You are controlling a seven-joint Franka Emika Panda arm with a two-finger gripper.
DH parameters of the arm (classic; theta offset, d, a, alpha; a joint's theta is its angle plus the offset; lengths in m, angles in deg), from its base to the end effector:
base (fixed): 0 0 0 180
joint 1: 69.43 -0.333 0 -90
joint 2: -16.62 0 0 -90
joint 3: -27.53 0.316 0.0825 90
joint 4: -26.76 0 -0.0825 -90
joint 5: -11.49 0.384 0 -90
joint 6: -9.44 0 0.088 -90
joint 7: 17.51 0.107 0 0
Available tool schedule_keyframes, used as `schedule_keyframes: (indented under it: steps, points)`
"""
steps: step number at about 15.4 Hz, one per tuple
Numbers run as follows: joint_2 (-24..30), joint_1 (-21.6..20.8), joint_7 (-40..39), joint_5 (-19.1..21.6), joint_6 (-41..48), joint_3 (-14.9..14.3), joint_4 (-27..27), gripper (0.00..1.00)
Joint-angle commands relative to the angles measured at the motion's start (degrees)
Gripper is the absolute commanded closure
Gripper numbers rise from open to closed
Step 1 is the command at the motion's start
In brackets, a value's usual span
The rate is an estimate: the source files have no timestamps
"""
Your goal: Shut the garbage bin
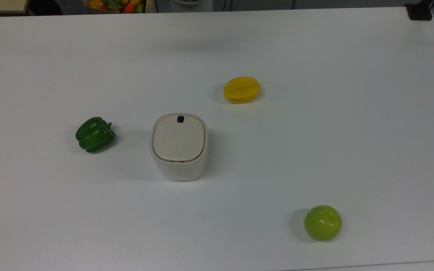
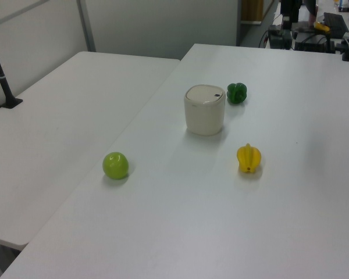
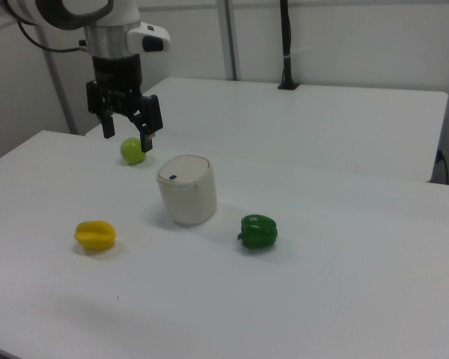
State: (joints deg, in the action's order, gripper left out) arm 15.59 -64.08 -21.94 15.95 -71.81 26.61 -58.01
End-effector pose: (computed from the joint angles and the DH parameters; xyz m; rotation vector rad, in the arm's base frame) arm 0.5421 -0.0501 0.6446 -3.0553 0.0356 0.1099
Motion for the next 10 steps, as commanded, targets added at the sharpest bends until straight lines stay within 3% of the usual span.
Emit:
schedule_keyframes:
  steps: [1, 10]
  points:
    - [1.1, 0.3, -0.9, -0.5, 0.6, -0.3, -0.9, 0.00]
    - [0.7, 0.3, -0.3, -0.6, 0.6, -0.2, -0.9, 0.00]
